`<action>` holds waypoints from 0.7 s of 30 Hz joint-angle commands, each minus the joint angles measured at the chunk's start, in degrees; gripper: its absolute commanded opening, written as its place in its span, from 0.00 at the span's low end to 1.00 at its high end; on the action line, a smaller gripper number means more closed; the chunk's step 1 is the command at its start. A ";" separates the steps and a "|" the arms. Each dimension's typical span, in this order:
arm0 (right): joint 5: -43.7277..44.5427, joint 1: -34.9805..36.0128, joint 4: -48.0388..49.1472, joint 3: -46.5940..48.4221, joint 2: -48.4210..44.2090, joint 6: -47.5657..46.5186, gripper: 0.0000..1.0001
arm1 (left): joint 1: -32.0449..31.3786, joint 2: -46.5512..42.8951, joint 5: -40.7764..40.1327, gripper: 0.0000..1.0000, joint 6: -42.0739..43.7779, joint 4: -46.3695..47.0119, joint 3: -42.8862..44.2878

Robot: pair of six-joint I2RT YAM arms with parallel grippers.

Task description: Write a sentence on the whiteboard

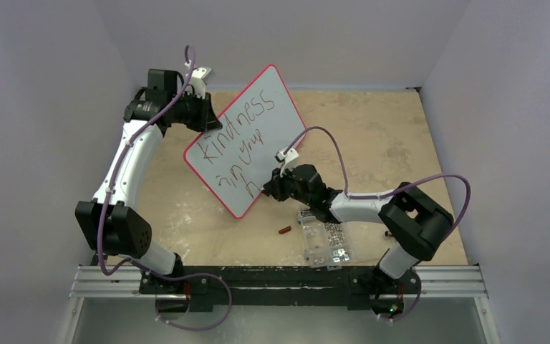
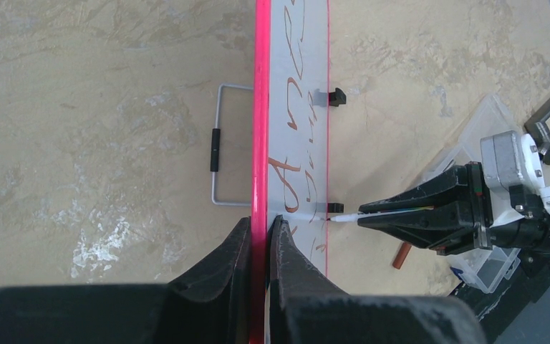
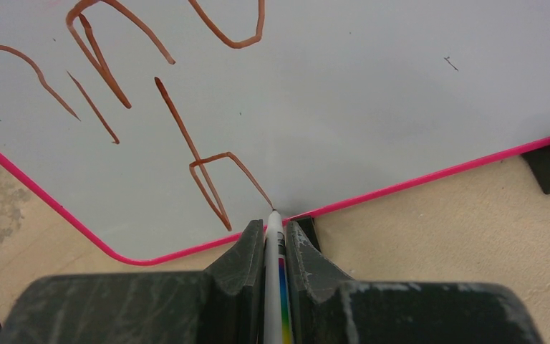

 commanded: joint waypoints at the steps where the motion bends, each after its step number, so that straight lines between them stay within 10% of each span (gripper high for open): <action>1: 0.61 -0.25 0.03 1.03 -4.30 0.34 0.00 | 0.42 -1.10 -6.44 0.00 3.25 0.59 -0.70; 21: -0.37 -3.35 2.10 4.58 -3.38 2.03 0.00 | 0.42 -0.66 -6.59 0.00 3.21 0.58 -0.80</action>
